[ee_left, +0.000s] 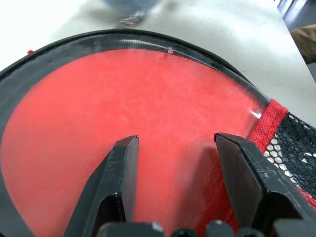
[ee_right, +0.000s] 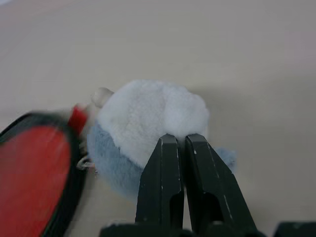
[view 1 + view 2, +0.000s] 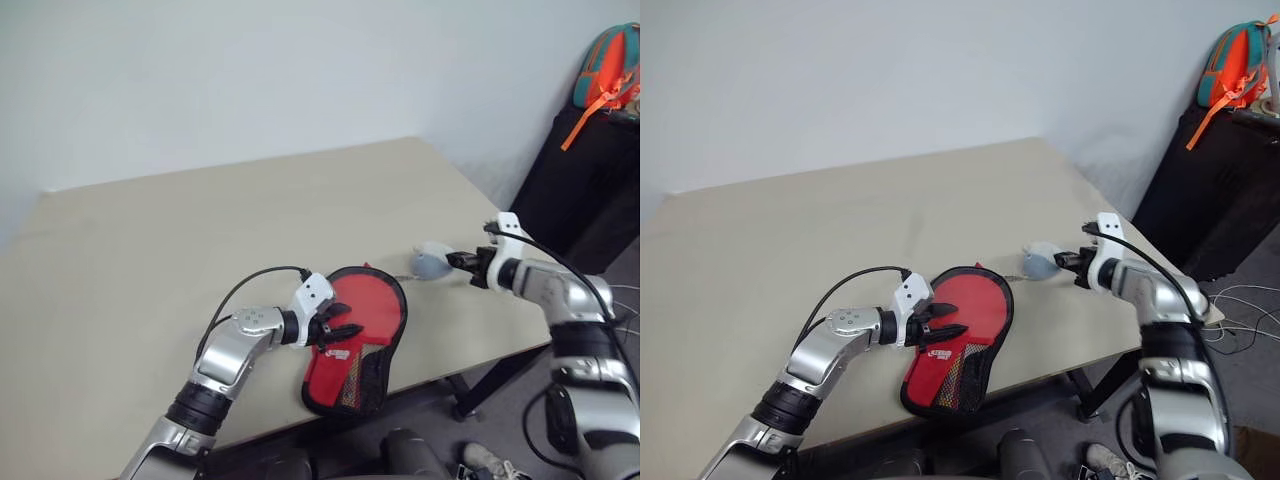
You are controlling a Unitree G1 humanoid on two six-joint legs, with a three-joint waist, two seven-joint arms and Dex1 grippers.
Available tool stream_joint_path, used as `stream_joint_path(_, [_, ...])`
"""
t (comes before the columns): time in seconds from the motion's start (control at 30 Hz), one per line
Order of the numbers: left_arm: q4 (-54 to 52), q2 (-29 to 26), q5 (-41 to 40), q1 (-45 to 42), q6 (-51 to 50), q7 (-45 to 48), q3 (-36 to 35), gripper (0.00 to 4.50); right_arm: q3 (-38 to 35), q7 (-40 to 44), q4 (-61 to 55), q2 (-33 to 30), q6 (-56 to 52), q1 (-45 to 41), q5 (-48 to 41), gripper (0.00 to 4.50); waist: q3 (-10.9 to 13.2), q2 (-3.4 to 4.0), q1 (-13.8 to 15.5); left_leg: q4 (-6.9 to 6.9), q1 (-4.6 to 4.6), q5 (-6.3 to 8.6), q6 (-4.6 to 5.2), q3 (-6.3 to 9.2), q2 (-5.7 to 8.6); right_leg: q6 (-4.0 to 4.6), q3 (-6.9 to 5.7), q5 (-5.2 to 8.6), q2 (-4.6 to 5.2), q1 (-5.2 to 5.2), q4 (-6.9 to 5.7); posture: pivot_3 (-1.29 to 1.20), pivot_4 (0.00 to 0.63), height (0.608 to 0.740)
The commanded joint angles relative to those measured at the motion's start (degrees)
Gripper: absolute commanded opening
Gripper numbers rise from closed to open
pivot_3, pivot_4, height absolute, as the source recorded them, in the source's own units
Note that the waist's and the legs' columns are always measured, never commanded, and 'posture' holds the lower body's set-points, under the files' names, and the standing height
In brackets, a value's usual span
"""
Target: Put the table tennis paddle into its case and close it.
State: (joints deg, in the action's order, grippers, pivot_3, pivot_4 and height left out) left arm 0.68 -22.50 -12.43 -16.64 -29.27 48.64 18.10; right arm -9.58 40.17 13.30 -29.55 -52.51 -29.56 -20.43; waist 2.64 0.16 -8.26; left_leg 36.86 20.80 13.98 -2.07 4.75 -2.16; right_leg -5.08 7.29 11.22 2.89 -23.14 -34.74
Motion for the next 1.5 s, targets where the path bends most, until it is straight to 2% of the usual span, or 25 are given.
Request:
stream_joint_path(0.03, [3.1,-1.2,1.4,2.3,-4.1,0.7,2.5,2.56,-2.0,3.8,-10.9,-3.9,-3.6,3.7,-5.1,0.04,0.0,-0.02,0.0,0.00,-0.02,0.01,-0.01,0.00,0.00,0.01,0.00,0.02,0.00,0.00,0.00,0.00,0.000,0.740])
stream_joint_path(0.37, [0.8,-2.8,1.4,3.1,-6.5,2.3,4.0,2.56,-1.6,13.0,-31.7,-11.5,-9.6,20.0,-18.1,0.04,0.1,-0.24,0.1,0.01,-0.01,0.10,-0.15,0.01,0.00,0.06,-0.02,0.13,0.04,-0.07,0.05,0.00,0.000,0.740])
stream_joint_path(0.6, [-0.5,-4.4,1.3,3.4,-7.8,3.4,4.3,2.56,1.0,13.3,-37.4,-11.9,-9.7,26.9,-21.6,0.04,0.2,-0.61,0.4,0.03,-0.10,0.29,-0.48,-0.02,0.00,0.04,-0.04,0.17,0.09,-0.15,0.14,0.00,0.000,0.740])
stream_joint_path(0.77, [-0.7,-4.9,1.7,3.3,-7.8,4.0,5.0,2.56,-1.0,14.0,-44.3,-11.5,-11.2,31.9,-29.1,0.04,0.2,-0.70,0.9,0.03,-0.09,0.34,-0.54,-0.01,-0.01,0.04,-0.05,0.18,0.09,-0.17,0.17,0.00,0.000,0.740])
stream_joint_path(0.9, [-0.7,-5.0,1.6,3.3,-8.1,4.5,5.4,2.56,-5.1,14.1,-49.4,-12.0,-13.3,36.7,-39.0,0.04,0.2,-0.84,1.1,0.05,-0.08,0.39,-0.62,0.04,-0.01,0.04,-0.08,0.18,0.09,-0.14,0.32,0.00,0.000,0.740])
stream_joint_path(1.07, [-0.5,-4.9,1.6,3.2,-8.2,4.9,5.8,2.56,-6.0,12.6,-54.5,-13.8,-13.9,42.9,-44.6,0.04,0.1,-0.87,1.2,0.03,-0.07,0.43,-0.67,0.13,-0.06,0.03,-0.17,0.17,0.09,0.00,0.75,0.00,0.000,0.740])
stream_joint_path(1.5, [-0.3,-4.0,1.6,3.6,-8.1,4.8,6.4,2.56,-4.8,14.8,-61.6,-22.0,-10.6,55.8,-47.7,0.04,-0.2,-1.13,2.3,0.07,-0.16,0.75,-0.61,0.07,-0.12,0.02,-0.25,0.18,0.14,0.23,1.00,0.00,0.000,0.740])
